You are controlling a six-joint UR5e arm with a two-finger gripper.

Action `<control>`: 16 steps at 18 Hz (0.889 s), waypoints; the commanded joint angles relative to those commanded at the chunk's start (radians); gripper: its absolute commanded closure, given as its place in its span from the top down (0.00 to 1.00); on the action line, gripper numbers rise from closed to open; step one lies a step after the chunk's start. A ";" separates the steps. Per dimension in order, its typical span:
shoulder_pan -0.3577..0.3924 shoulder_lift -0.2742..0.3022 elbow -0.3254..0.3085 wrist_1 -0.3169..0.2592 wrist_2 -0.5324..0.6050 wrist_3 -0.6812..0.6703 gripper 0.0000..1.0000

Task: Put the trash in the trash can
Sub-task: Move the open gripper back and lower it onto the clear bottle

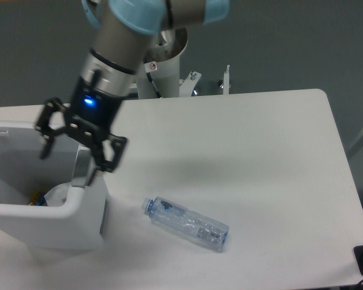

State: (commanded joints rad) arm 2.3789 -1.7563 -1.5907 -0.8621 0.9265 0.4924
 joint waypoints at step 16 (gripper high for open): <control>0.098 -0.164 -0.002 -0.011 0.339 -0.322 1.00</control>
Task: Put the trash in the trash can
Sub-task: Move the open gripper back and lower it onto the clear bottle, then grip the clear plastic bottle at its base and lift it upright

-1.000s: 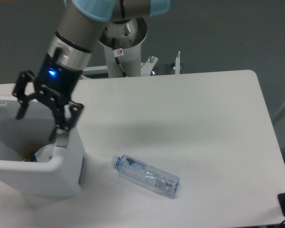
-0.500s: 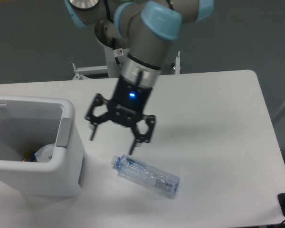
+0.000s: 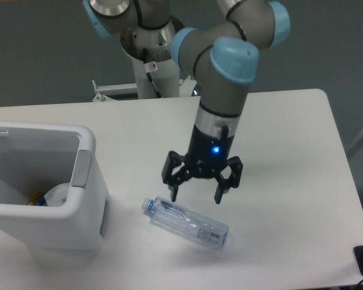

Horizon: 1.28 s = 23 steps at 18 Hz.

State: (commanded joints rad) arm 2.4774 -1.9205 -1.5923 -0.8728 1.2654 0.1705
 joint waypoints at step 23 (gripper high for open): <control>-0.075 -0.296 0.109 -0.002 0.242 -0.358 1.00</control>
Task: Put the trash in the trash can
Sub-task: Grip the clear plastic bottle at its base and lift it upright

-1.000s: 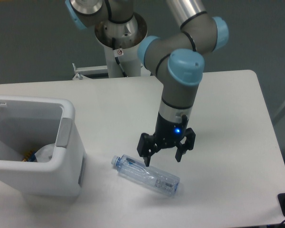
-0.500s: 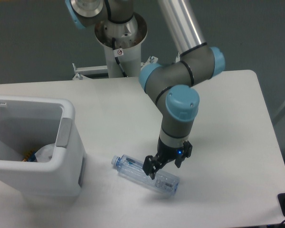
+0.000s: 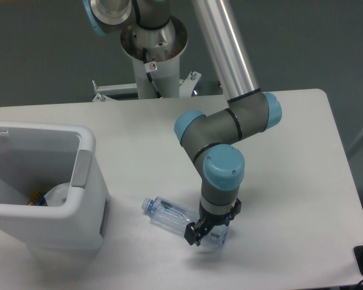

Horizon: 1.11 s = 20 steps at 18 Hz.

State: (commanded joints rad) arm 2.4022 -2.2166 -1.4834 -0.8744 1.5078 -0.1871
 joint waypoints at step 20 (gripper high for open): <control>-0.031 -0.045 0.034 0.003 0.071 0.002 0.62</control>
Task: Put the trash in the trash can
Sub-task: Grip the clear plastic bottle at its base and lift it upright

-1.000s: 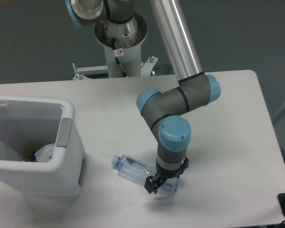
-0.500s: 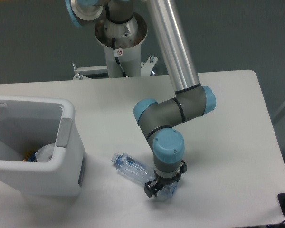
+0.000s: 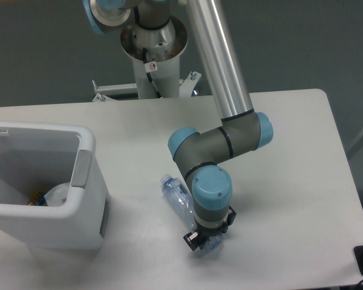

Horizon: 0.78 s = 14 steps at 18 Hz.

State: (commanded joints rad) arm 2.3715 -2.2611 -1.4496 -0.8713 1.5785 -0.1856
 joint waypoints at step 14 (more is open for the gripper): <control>0.110 0.078 0.202 0.011 -0.156 0.017 0.61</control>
State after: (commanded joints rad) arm 2.4819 -2.1828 -1.2473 -0.8606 1.4223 -0.1688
